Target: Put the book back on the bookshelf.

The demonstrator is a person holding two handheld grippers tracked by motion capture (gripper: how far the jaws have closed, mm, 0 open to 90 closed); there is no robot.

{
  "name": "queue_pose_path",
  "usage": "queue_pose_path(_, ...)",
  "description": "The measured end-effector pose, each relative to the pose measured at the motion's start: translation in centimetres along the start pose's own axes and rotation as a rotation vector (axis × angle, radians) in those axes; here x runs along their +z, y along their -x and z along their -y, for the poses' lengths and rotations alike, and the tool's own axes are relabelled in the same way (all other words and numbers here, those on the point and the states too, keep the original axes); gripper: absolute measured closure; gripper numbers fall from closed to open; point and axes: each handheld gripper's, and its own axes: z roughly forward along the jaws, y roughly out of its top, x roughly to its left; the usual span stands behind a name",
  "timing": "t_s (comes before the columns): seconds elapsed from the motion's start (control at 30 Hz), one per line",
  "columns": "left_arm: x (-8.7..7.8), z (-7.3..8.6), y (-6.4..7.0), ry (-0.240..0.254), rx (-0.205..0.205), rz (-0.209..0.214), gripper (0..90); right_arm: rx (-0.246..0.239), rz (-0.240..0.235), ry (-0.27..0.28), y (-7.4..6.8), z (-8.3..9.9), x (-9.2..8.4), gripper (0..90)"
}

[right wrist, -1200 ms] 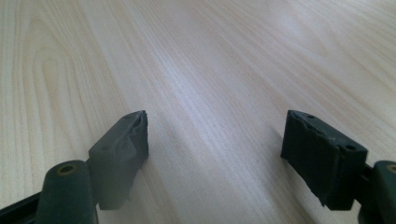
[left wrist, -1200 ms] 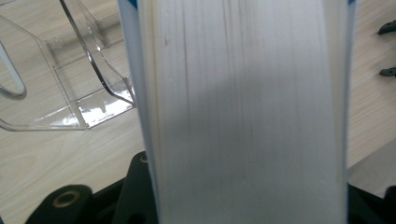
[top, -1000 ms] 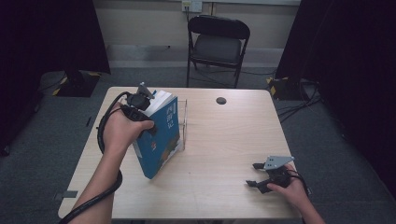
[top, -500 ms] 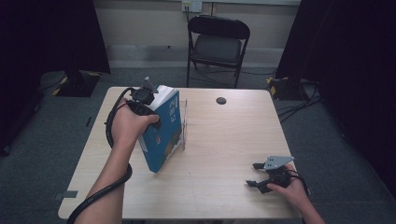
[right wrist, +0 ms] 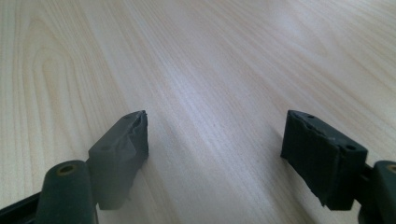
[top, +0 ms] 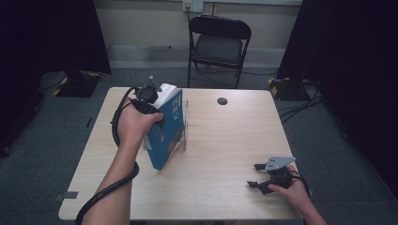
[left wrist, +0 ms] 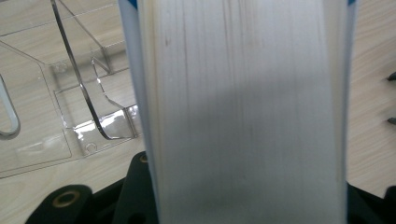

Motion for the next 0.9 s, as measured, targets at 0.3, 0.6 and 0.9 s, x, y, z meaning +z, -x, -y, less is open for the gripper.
queue_pose_path(0.3, 0.7, -0.7, 0.3, 0.001, -0.014, -0.016, 61.7, -0.003, -0.001, 0.000, 0.0, 0.0, 0.0, 22.1)
queue_pose_path(0.6, 1.2, -1.3, 0.4, 0.006, -0.019, -0.023, 61.7, -0.001, -0.003, -0.002, 0.0, 0.0, 0.0, 22.1)
queue_pose_path(0.9, 1.7, -1.7, 0.8, 0.023, -0.024, -0.042, 61.7, -0.002, -0.003, -0.001, 0.0, 0.0, 0.0, 22.1)
